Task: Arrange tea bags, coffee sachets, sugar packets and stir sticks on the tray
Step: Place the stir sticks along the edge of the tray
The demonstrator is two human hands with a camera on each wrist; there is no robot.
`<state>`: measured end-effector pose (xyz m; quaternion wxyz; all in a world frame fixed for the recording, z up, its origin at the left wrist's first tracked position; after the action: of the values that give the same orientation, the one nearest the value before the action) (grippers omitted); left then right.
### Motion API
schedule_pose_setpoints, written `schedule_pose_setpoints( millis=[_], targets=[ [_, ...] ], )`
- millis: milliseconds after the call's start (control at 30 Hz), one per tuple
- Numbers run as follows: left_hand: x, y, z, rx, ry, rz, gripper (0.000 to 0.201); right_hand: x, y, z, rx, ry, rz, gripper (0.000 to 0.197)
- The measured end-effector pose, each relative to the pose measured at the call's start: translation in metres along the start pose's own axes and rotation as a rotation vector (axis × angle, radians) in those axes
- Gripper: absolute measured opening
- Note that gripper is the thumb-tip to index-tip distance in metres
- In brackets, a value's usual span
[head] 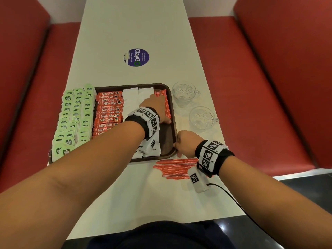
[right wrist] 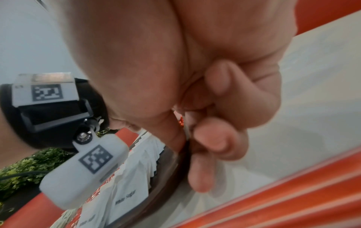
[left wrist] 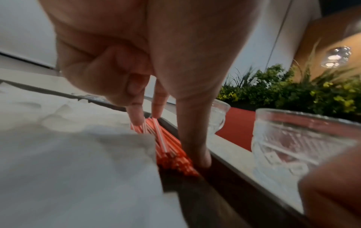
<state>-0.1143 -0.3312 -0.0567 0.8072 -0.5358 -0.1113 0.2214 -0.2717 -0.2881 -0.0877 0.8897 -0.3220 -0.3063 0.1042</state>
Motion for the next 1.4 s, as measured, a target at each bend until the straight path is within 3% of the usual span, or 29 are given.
schedule_pose_setpoints(
  millis=[67, 367, 500, 567, 667, 767, 867, 1000, 1233, 1400],
  targets=[
    [-0.004, 0.007, 0.002, 0.022, 0.014, -0.062, 0.093, 0.000, 0.000, 0.000, -0.005, -0.007, 0.020, 0.014],
    [-0.010, 0.000, -0.001, 0.059, -0.013, -0.054, 0.076, 0.002, -0.004, 0.006, -0.017, -0.002, 0.052, 0.023],
    [-0.012, -0.019, 0.027, -0.040, 0.030, 0.046, 0.079, -0.006, -0.016, 0.019, -0.090, 0.018, 0.130, 0.036],
    [-0.020, -0.022, 0.054, -0.083, 0.123, 0.097, 0.065, -0.007, -0.023, 0.030, -0.112, -0.016, 0.180, 0.038],
    [-0.040, -0.001, 0.101, -0.034, 0.347, -0.029, 0.035, -0.010, -0.016, 0.047, -0.032, -0.091, 0.282, 0.052],
    [-0.052, 0.034, 0.142, 0.068, 0.498, -0.181, 0.037, -0.016, -0.001, 0.058, 0.022, -0.121, 0.449, 0.074],
    [-0.053, 0.064, 0.163, 0.085, 0.535, -0.292, 0.055, -0.018, 0.011, 0.065, 0.010, -0.151, 0.549, 0.081],
    [-0.056, 0.089, 0.175, 0.050, 0.573, -0.435, 0.070, -0.015, 0.018, 0.070, -0.022, -0.209, 0.566, 0.068],
    [-0.058, 0.097, 0.177, 0.031, 0.600, -0.437, 0.037, -0.018, 0.025, 0.073, -0.045, -0.192, 0.489, 0.019],
    [-0.059, 0.103, 0.177, 0.070, 0.605, -0.461, 0.030, -0.018, 0.038, 0.073, -0.039, -0.191, 0.506, 0.018]
  ],
)
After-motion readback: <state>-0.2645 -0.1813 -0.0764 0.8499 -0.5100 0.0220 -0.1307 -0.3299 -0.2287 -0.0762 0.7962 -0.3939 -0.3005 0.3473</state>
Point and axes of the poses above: each hand's wrist, its own z-axis away from the middle knuckle, its own y-axis out of the palm, x = y × z, the point moved 8 cm from there along -z, towards the middle knuckle, and after that the axes turned 4 degrees about -y, right-handed, at the moved point
